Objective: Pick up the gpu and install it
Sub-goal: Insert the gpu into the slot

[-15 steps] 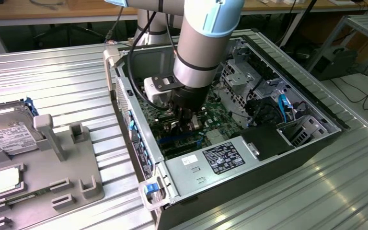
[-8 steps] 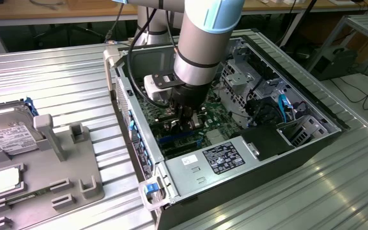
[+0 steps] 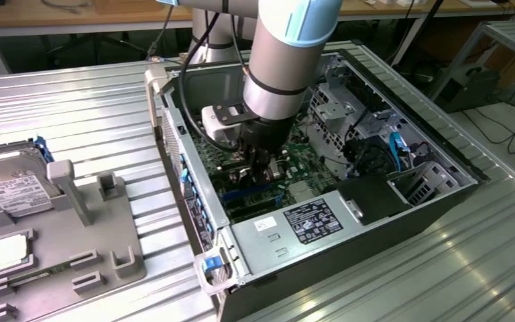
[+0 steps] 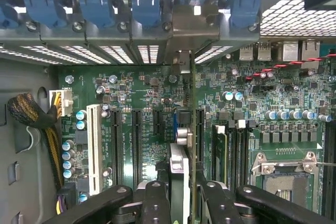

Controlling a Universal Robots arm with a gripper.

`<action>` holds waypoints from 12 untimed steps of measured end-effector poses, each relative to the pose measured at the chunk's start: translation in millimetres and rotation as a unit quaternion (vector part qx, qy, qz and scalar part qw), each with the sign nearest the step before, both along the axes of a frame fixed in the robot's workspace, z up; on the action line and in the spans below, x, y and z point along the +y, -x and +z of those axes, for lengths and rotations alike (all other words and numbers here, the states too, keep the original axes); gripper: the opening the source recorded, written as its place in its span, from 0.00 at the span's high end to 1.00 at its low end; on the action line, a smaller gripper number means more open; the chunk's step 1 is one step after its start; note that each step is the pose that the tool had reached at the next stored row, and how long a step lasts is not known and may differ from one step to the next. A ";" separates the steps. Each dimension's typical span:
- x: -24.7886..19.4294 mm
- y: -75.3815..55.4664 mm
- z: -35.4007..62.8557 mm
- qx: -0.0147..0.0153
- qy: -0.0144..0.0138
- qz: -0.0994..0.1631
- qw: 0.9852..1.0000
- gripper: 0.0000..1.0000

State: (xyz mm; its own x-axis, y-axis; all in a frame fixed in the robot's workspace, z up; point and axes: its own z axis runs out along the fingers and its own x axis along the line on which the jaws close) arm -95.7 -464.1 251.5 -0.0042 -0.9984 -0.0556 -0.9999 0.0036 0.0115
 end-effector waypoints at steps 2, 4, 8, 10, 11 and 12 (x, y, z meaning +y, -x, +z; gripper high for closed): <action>0.0 0.0 0.0 0.000 0.000 0.000 1.000 0.72; 0.0 0.0 -1.1 0.000 0.000 0.000 1.000 0.72; 0.0 0.0 -2.7 0.000 0.000 0.000 1.000 0.72; 0.0 0.0 -3.6 0.000 0.000 0.000 1.000 0.72; 0.0 0.0 -4.0 0.000 0.000 0.000 1.000 0.72; 0.0 0.0 -4.6 0.000 0.000 0.000 1.000 0.72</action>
